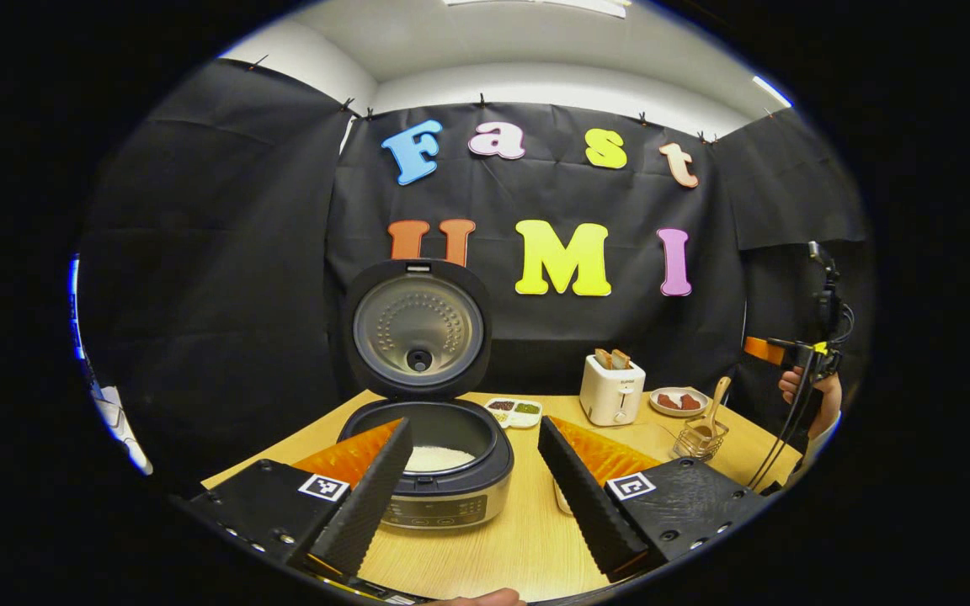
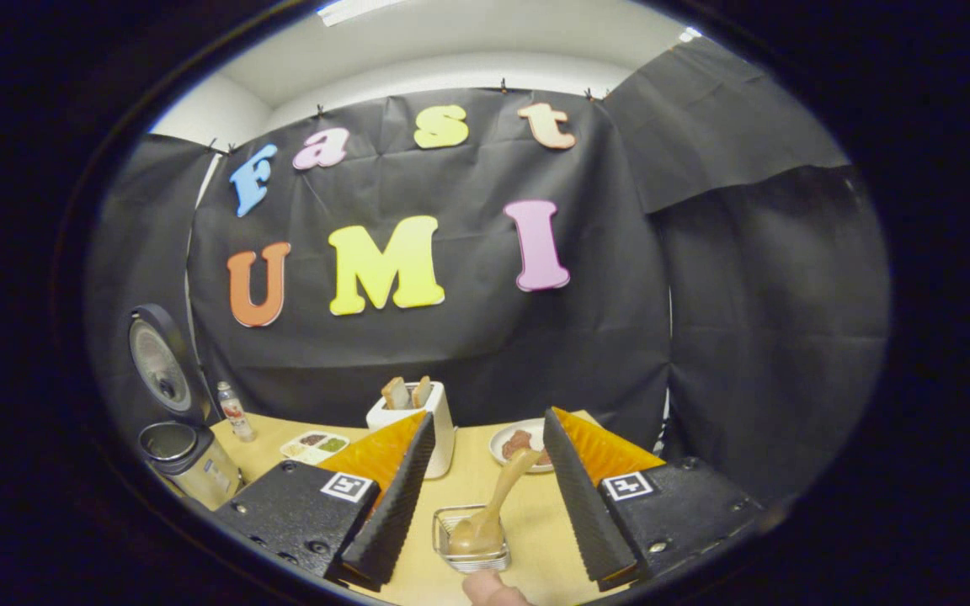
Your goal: Close the left gripper, press the button to open the rice cooker; take a wooden spoon from the chopstick holder with the right hand, scoop a spoonful of rice and pour it into the rice cooker, then put the wooden spoon back into the chopstick holder.
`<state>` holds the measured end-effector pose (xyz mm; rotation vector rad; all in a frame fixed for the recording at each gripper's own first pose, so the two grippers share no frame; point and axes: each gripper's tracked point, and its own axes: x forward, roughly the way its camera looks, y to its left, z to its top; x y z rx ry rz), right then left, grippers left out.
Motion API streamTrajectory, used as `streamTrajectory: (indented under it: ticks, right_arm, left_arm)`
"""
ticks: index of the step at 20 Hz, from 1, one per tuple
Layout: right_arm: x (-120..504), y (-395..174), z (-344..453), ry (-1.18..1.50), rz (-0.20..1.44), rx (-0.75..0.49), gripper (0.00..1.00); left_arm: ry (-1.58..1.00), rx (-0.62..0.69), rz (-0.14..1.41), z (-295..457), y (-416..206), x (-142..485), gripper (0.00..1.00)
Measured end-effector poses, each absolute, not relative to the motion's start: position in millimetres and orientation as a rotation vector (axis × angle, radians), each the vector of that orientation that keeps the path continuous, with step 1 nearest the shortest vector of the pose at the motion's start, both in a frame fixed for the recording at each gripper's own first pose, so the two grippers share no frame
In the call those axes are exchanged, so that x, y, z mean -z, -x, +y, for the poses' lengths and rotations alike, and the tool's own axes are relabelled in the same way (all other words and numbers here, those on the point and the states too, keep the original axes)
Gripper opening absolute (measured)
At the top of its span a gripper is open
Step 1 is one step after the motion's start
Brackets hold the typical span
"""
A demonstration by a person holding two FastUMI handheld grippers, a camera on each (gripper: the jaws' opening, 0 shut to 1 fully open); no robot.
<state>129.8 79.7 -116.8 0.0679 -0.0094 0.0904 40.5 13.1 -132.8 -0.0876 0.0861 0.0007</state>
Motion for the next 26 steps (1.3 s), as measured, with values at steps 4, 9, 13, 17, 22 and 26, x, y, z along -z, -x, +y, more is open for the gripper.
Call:
streamTrajectory:
  ticks: [4, 9, 13, 17, 22, 26]
  right_arm:
    - [111, -91, 82, -0.014, -0.037, -0.041, 0.84]
    - [128, -56, 111, 0.024, -0.067, -0.129, 0.86]
    - [130, -51, 126, 0.0, -0.084, -0.135, 0.87]
    - [154, -55, 157, 0.014, -0.052, -0.25, 0.88]
    - [163, -65, 169, 0.042, -0.043, -0.34, 0.89]
    - [161, -74, 158, 0.038, -0.062, -0.353, 0.91]
  left_arm:
    - [0.037, 0.048, 0.099, 11, -64, 115, 0.96]
    - [-0.029, 0.021, 0.066, 37, -97, 70, 0.96]
    - [0.011, -0.006, -0.004, 55, -124, 15, 0.95]
    - [-0.009, -0.027, -0.074, 70, -159, -19, 0.95]
    - [0.063, -0.035, -0.125, 87, -219, -41, 0.95]
    - [0.086, -0.111, -0.094, 121, -269, -25, 0.95]
